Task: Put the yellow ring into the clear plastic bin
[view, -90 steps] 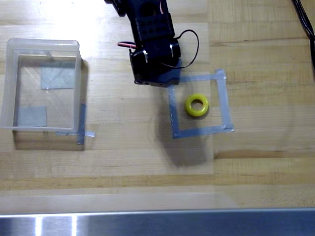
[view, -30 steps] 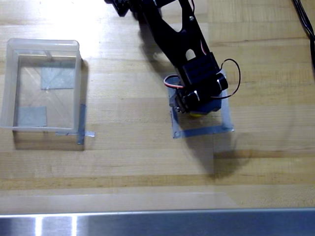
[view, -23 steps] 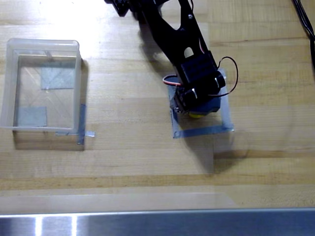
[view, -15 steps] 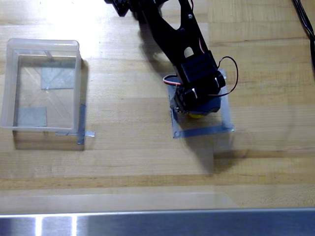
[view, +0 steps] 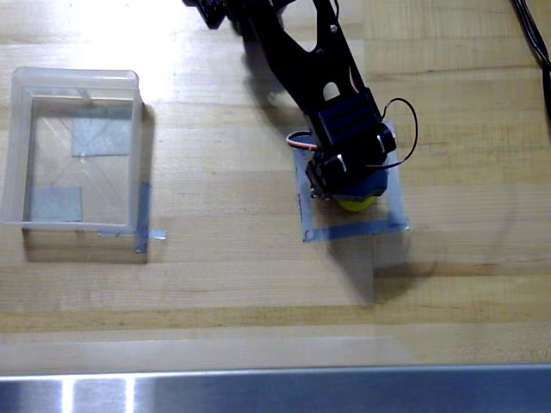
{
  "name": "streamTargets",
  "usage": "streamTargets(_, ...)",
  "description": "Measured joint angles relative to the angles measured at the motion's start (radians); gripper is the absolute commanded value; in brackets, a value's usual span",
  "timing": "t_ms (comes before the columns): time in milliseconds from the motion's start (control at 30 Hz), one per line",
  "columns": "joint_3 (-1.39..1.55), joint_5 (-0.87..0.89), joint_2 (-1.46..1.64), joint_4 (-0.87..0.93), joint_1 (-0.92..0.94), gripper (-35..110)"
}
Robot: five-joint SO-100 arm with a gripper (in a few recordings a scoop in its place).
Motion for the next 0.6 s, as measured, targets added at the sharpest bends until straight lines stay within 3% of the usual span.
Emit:
streamTargets(300, 0.018, -0.017, 0.04, 0.081, 0.014, 0)
streamTargets(600, 0.021, -0.066, 0.298, 0.256, 0.199, 0)
